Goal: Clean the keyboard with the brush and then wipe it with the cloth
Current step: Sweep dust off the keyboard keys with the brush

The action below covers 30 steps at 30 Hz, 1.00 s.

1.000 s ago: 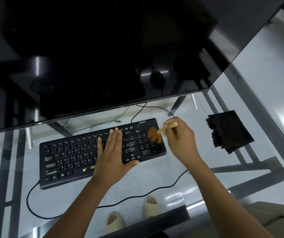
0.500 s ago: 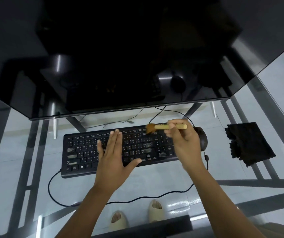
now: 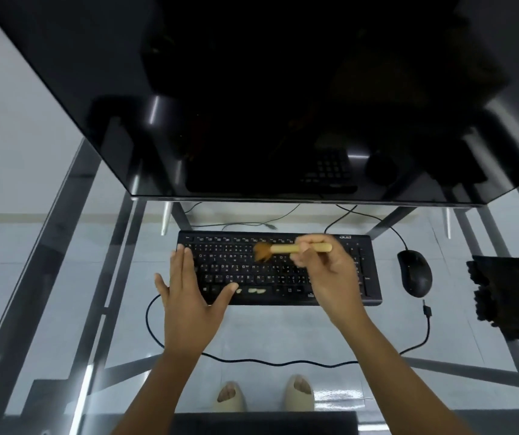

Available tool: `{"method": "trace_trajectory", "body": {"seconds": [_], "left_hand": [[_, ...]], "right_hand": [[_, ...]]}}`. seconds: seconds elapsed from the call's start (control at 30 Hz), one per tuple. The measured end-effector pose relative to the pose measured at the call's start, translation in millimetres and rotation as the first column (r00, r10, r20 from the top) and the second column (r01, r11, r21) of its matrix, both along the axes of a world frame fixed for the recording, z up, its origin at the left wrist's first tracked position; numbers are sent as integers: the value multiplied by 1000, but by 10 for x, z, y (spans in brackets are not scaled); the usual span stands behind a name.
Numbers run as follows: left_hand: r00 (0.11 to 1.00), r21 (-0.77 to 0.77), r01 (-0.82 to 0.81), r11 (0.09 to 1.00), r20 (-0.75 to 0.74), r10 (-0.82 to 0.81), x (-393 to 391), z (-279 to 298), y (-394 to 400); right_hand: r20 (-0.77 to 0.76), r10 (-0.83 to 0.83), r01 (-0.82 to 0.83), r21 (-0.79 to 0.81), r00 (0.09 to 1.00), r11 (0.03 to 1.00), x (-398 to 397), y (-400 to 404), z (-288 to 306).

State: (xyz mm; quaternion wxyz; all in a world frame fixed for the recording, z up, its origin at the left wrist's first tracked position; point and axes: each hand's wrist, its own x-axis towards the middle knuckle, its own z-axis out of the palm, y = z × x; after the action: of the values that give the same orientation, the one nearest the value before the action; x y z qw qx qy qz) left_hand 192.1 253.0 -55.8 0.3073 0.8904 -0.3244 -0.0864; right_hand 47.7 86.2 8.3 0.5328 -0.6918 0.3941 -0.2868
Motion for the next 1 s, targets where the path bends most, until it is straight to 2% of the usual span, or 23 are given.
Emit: {"method": "trace_trajectory", "body": {"seconds": [0.03,0.07,0.13,0.2,0.23,0.27,0.3,0.37,0.4,0.47,0.5,0.53,0.57,0.6,0.63,0.67,0.7,0.73,0.77,0.8,0.87,0.9,1.0], "left_hand": [[1000,-7,-30,1000,-2,30,23,-15,38],[998,-14,-58,998,-5,58,46,-28,78],[996,-22,-92,996,-21,91,88,-42,143],[995,-17,-94,995,-42,93,117,-57,190],[995,-14,-88,996,-55,88,133,-74,217],[994,-13,-79,997,-72,78,149,-93,246],[994,-15,-65,998,-91,63,164,-116,273],[991,-27,-21,999,-129,17,188,-145,313],[990,-33,6,999,-137,-11,192,-151,316],[989,-46,56,997,-135,-62,204,-148,321],[988,-47,76,996,-131,-81,213,-144,324],[987,-47,91,995,-127,-97,225,-150,337],[986,-44,104,994,-123,-109,236,-163,346],[985,-38,114,993,-123,-118,247,-180,355],[985,-30,124,992,-120,-126,262,-201,366],[984,-21,134,991,-113,-135,273,-222,370],[984,-19,141,990,-108,-143,284,-235,373],[984,-22,144,989,-106,-146,294,-243,377],[983,-29,143,989,-108,-146,299,-244,384],[984,-37,134,990,-115,-137,302,-237,393],[986,-27,102,994,-126,-105,288,-233,408],[988,-10,88,996,-128,-88,286,-239,418],[989,22,88,996,-118,-85,278,-264,427]], "right_hand": [[-9,60,-60,16,998,998,18,42,-32],[-40,98,-100,-44,994,994,35,70,-57],[-125,93,-127,-300,988,946,66,92,-91],[-89,12,-50,-439,996,897,106,110,-77],[-54,-10,-12,-400,998,917,128,141,-72],[-24,-22,14,-291,999,957,163,175,-60],[-1,-12,11,-117,1000,993,208,212,-60],[-42,37,-34,88,998,996,278,264,-66],[-90,33,-30,37,995,999,291,260,-84],[-145,-2,-37,-267,989,963,330,236,-74],[-133,-8,-44,-384,991,922,352,235,-59],[-105,-2,-43,-422,994,906,384,256,-40],[-80,6,-36,-373,997,927,414,282,-13],[-71,18,-35,-254,997,966,455,314,10],[-58,45,-49,-63,997,997,501,359,24],[-45,72,-64,141,996,988,539,390,31],[-63,79,-60,260,995,964,575,406,32],[-87,69,-43,272,994,961,599,410,16],[-129,34,-9,193,991,981,621,406,0],[-157,-7,13,39,988,999,639,392,-11],[-164,-35,-14,-289,986,957,666,371,18],[-154,1,-51,-316,988,947,693,371,20],[-208,203,-231,-119,957,966,808,414,68]]}}
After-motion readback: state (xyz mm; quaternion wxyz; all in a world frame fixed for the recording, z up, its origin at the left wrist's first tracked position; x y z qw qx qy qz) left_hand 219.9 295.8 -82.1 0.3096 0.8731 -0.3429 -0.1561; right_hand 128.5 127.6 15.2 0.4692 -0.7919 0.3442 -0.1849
